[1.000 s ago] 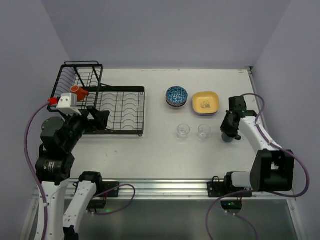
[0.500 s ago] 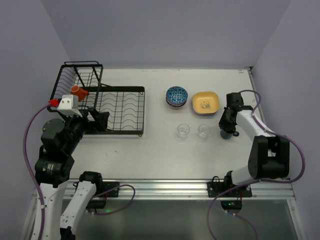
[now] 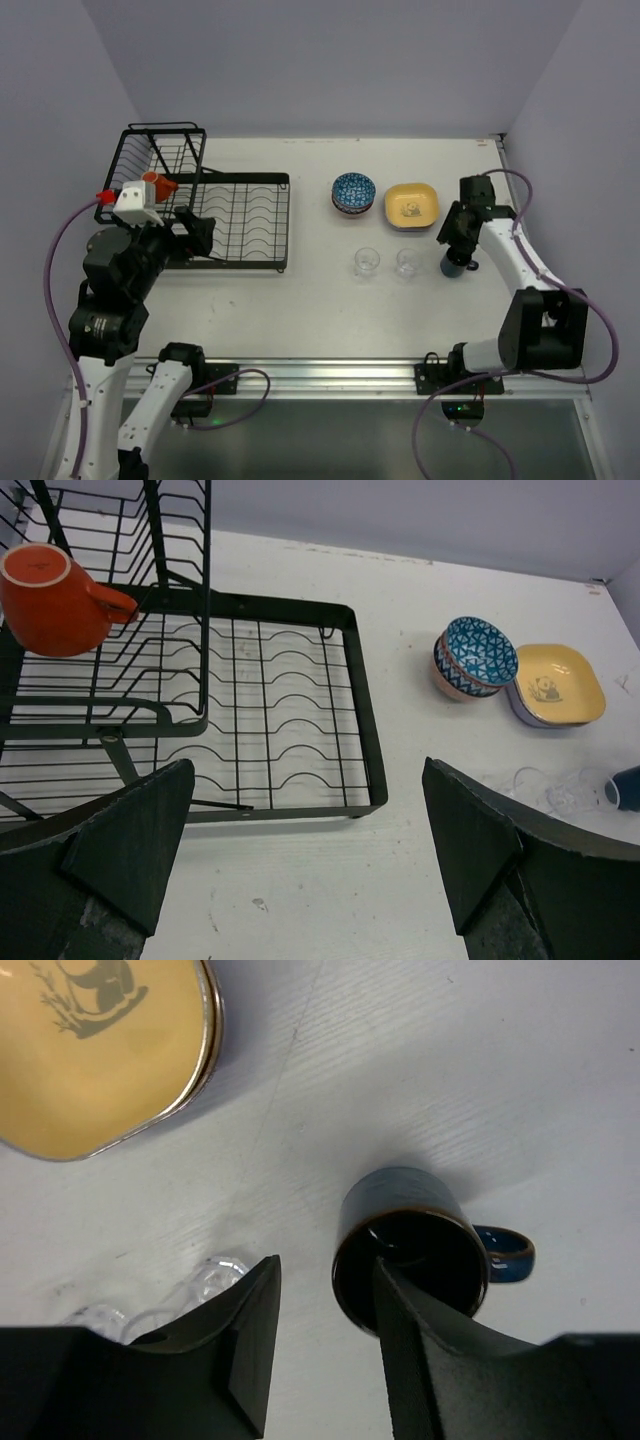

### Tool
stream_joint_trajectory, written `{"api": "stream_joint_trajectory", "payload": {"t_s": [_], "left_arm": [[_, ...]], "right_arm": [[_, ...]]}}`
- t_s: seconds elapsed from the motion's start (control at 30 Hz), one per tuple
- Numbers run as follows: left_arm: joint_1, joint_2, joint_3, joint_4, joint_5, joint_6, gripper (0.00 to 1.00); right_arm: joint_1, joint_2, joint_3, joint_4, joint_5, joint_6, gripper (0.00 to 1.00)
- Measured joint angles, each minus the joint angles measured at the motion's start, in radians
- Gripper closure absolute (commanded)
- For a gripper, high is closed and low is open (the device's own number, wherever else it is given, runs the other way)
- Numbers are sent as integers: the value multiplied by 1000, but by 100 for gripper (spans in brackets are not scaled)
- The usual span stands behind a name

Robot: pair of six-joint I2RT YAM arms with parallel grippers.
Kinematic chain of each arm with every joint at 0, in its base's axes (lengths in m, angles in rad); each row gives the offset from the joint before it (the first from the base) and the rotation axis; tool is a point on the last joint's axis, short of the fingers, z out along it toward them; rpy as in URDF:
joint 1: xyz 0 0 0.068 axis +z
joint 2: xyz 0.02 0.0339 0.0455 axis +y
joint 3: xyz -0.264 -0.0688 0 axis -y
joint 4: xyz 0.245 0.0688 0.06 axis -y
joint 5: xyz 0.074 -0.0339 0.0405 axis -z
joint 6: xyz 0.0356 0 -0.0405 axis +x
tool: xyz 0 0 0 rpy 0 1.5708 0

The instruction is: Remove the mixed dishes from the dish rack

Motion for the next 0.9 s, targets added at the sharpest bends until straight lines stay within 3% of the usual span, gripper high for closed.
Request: {"api": "stream_joint_trajectory", "payload": {"t_s": [0.27, 0.4, 0.53, 0.67, 0.77, 0.9], "left_arm": [[-1, 147, 177, -38, -89, -3, 0], [-1, 322, 324, -61, -183, -3, 0], [32, 510, 485, -74, -261, -4, 0], [220, 642, 562, -66, -218, -42, 0], [305, 700, 594, -97, -254, -146, 0], [309, 754, 691, -205, -322, -357, 0]], "right_arm": [[7, -287, 130, -81, -10, -17, 34], [54, -466, 132, -57, -63, -46, 1], [80, -580, 79, -13, -166, -69, 1], [80, -621, -8, 19, -274, -73, 1], [85, -626, -55, 28, -331, -72, 1], [85, -632, -60, 49, -381, -72, 1]]}}
